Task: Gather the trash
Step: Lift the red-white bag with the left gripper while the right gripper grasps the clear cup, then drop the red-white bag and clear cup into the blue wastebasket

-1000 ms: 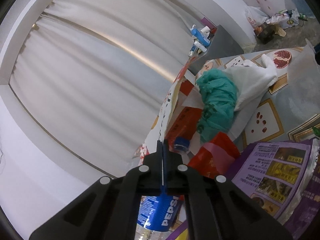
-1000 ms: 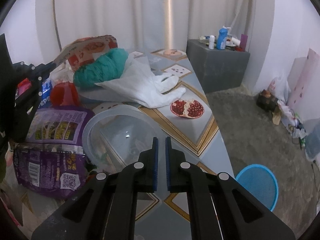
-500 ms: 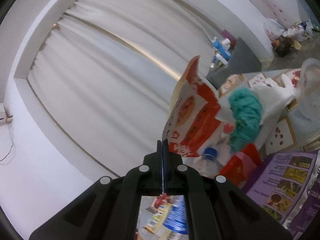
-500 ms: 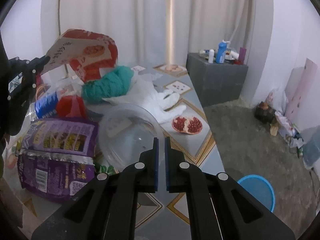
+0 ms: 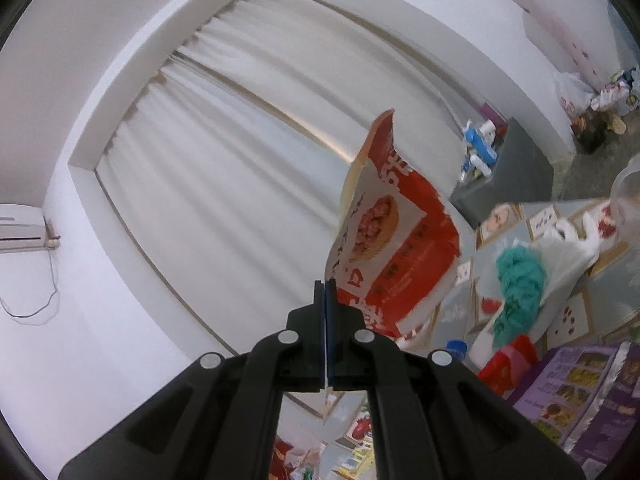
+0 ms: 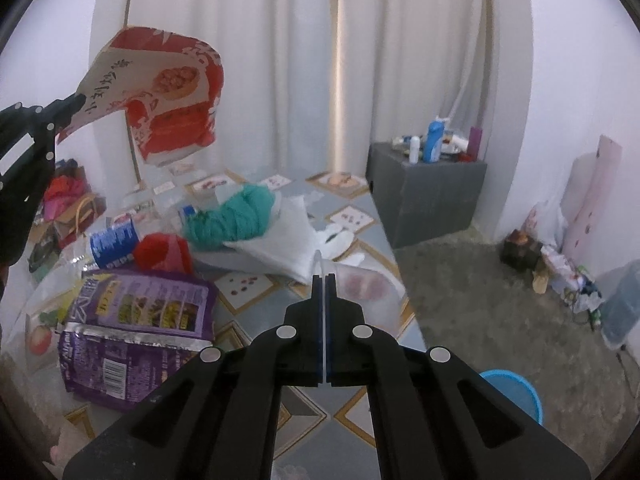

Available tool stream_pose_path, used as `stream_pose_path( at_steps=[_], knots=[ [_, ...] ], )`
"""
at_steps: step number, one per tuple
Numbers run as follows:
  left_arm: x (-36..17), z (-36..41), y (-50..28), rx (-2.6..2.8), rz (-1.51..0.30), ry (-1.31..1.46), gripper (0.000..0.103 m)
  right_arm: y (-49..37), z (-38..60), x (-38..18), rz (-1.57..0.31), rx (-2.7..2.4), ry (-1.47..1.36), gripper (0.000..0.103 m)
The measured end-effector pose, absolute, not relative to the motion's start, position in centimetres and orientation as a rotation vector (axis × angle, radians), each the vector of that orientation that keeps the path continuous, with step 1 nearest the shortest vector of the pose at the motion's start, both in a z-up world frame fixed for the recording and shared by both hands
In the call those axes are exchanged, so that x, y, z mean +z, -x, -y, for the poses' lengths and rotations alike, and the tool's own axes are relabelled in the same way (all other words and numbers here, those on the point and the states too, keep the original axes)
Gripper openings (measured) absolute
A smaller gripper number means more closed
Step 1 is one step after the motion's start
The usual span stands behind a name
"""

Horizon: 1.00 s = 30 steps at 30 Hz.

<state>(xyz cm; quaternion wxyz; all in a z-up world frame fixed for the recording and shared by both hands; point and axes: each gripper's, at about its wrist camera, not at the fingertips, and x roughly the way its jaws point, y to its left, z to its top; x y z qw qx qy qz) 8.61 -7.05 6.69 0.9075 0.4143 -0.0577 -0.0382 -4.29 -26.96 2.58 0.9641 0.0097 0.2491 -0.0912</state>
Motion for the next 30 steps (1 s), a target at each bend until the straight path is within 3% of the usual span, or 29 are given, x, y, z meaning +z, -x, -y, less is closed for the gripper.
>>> stream_pose_path(
  at_steps=[9,20,26,30],
  knots=[
    [9.1,11.1,-3.1,-0.226,0.17,-0.816,0.0,9.9,30.8,4.1,-0.42,-0.31,-0.069,0.0],
    [7.7,25.4,0.1,-0.74,-0.002,-0.752,0.0,17.5,42.3,0.5,-0.482,-0.626,-0.214,0.0],
    [4.2,36.3,-1.6,-1.088,-0.385,-0.736,0.0,17.7,48.8,-5.1,-0.57,-0.713,-0.388,0.0],
    [-1.3,44.3,-3.5,-1.201,-0.704,-0.784,0.0,17.1,53.2,-10.0,-0.644,-0.736,-0.508,0.0]
  ],
)
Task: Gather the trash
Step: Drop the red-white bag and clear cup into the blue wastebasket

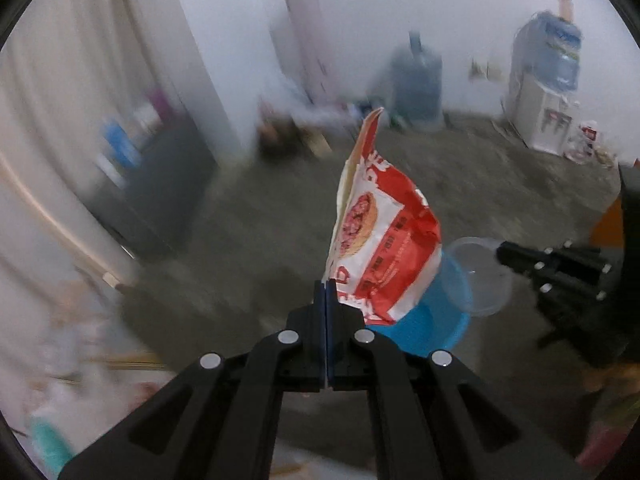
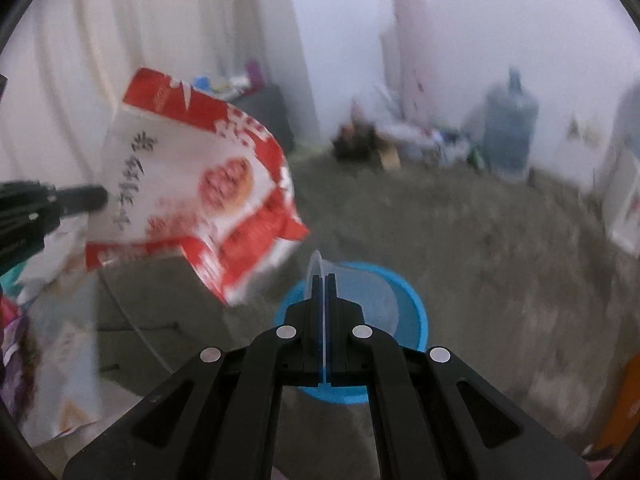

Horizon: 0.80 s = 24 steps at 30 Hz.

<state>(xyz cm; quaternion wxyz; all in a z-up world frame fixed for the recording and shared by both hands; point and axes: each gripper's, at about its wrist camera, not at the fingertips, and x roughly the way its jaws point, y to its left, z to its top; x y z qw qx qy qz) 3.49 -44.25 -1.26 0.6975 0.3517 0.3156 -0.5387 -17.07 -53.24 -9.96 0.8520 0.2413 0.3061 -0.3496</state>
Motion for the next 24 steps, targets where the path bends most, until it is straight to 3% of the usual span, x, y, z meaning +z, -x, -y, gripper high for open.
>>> stream_pose_path(
  at_steps=[3,6,8,10,12,14,19,24],
  knots=[
    [-5.7,48.9,-4.1,-1.19,-0.854,-0.846,0.001,15.8,56.1,-14.1,-0.701,-0.739,-0.6,0.0],
    [-9.2,52.1,-3.8,-1.188,-0.868,-0.914,0.002,14.7,58.7,-18.5,-0.747,-0.745,-0.703,0.0],
    [-11.4,53.4,-3.7,-1.187,-0.952,-0.942,0.019,14.6,60.0,-20.2,-0.768,-0.752,-0.779,0.003],
    [-12.6,54.4,-4.0,-1.155,-0.963,-0.964,0.029,14.3,61.0,-21.9,-0.788,-0.748,-0.833,0.004],
    [-12.5,54.6,-4.0,-1.162,-0.965,-0.931,0.032,14.2,61.5,-22.7,-0.802,-0.748,-0.852,0.01],
    [-12.0,54.1,-4.2,-1.171,-0.986,-0.876,0.035,14.1,61.6,-22.7,-0.8,-0.757,-0.857,0.025],
    [-9.8,53.1,-5.1,-1.185,-0.984,-0.783,0.037,14.7,60.9,-21.3,-0.767,-0.759,-0.848,0.026],
    [-7.2,51.9,-5.5,-1.19,-0.967,-0.709,0.045,16.3,59.9,-19.6,-0.732,-0.766,-0.831,0.036]
  ],
)
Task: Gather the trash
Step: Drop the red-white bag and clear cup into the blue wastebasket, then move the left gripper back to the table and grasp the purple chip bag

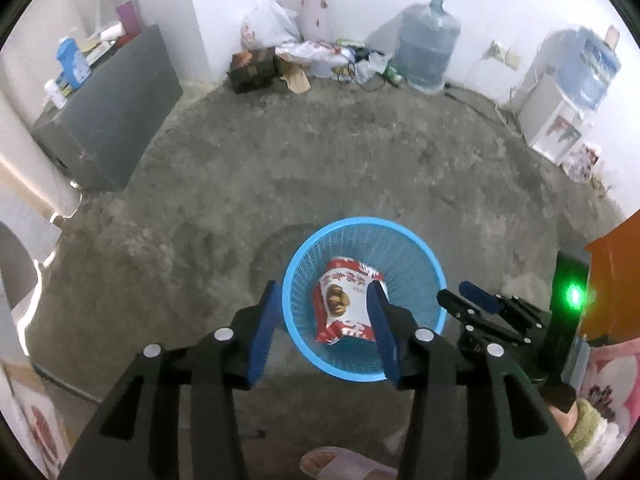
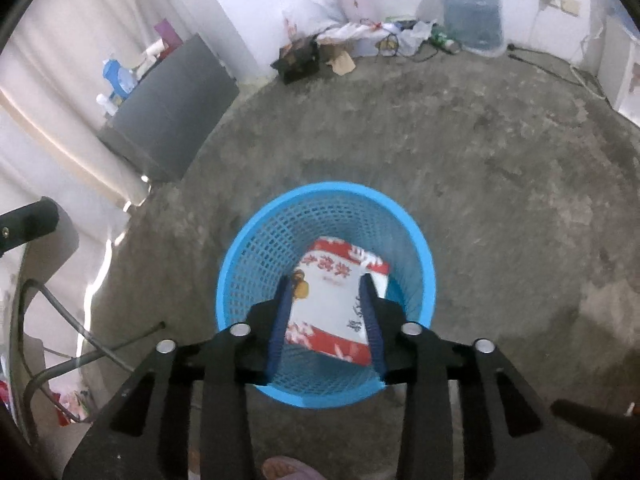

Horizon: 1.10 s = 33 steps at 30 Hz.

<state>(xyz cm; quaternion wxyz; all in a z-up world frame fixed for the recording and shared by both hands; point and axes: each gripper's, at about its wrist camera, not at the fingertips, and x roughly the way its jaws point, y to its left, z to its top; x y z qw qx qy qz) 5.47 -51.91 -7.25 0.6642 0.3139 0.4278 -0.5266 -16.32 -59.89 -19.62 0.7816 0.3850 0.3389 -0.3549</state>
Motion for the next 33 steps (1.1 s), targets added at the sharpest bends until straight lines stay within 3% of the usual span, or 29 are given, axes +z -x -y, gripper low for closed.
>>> stream_pose_path(
  at_steps=[3,8,12,20,33],
  knots=[
    [-5.1,49.6,-4.8,-1.222,-0.965,-0.644,0.05,17.3,58.6,-17.5,-0.724,-0.774,-0.781,0.047],
    [-1.4,43.7,-2.9,-1.259,-0.93,-0.523,0.059,17.6,56.0,-14.0,-0.712,-0.805,-0.623,0.078],
    [0.8,37.4,-3.4,-1.232,-0.89,-0.423,0.067,16.1,53.0,-10.9,-0.727,-0.835,-0.447,0.094],
    [3.5,20.7,-8.2,-1.028,-0.865,-0.196,0.097,11.8,45.2,-6.4,-0.69,-0.768,-0.074,0.095],
    [2.8,-2.4,-8.7,-0.565,-0.843,0.126,0.097,8.3,34.3,-1.7,-0.48,-0.37,0.095,0.095]
  ],
)
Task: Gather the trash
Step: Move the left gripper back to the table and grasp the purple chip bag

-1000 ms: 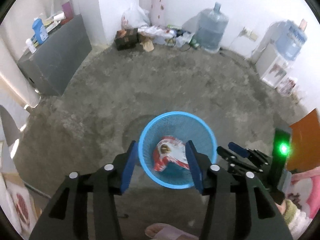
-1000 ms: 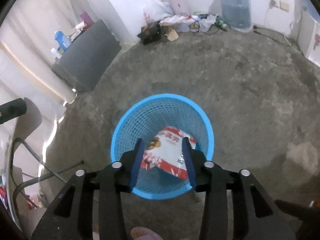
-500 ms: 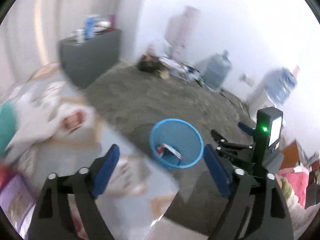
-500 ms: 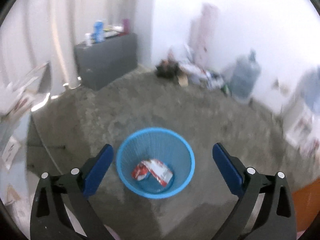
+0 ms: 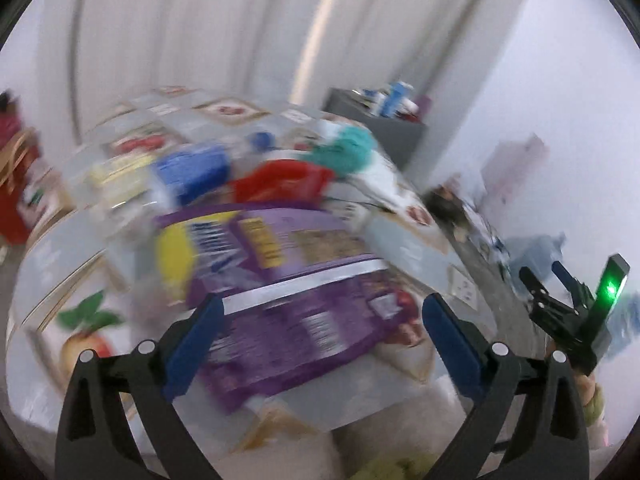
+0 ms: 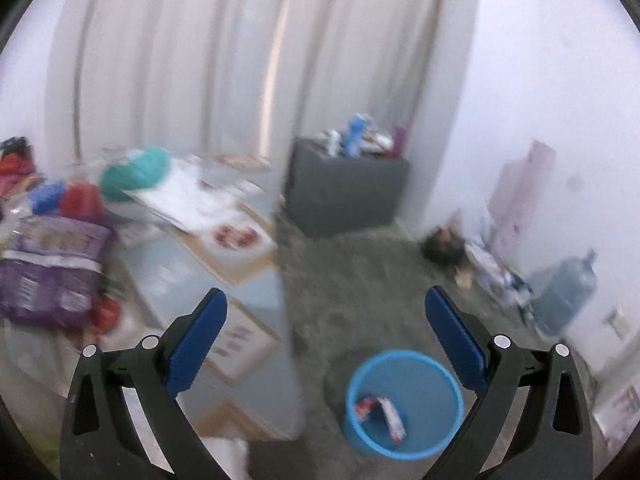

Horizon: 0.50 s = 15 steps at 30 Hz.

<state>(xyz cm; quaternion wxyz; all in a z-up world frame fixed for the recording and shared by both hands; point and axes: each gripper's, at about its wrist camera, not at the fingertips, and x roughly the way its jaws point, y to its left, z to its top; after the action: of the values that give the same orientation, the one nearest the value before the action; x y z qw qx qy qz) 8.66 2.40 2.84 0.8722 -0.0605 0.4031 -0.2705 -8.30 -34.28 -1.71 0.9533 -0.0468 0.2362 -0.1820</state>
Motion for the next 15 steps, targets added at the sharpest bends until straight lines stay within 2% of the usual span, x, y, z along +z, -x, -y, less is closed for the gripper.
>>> stream_pose_path(
  at_steps=[7,10,15],
  knots=[
    [1.0,-7.0,-8.9,-0.501,-0.809,0.166,0.097,7.1,29.7,-0.9,-0.454,-0.146,0.072,0.094],
    [0.0,-7.9,-9.6,-0.503,-0.819,0.189,0.097,5.9,27.9,-1.4,-0.499,-0.063,0.066,0.083],
    [-1.5,-7.7,-11.0,-0.563,-0.845,0.205,0.087,3.6,24.3,-3.0,-0.592,0.035,0.08,0.062]
  ],
)
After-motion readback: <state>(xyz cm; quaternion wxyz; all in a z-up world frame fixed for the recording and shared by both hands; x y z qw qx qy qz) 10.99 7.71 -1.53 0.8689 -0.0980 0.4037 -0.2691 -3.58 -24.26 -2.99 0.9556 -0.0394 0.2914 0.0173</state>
